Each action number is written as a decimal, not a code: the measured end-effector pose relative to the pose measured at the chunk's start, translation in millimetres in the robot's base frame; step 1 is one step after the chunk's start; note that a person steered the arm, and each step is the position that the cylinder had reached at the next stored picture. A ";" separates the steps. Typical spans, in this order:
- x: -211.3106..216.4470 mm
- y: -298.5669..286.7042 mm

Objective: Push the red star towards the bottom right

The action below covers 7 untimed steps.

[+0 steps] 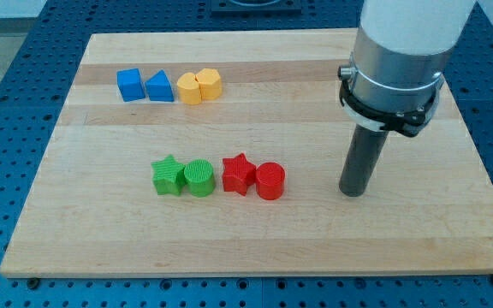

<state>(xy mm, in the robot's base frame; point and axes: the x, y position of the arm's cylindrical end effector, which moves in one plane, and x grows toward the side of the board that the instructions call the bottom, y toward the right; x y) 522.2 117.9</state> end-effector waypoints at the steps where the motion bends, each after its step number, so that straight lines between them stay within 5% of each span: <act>1: 0.0 0.0; 3: 33.9 -25.8; 5: 95.4 -118.2; 7: 74.8 -173.3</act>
<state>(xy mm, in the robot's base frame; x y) 597.0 -55.4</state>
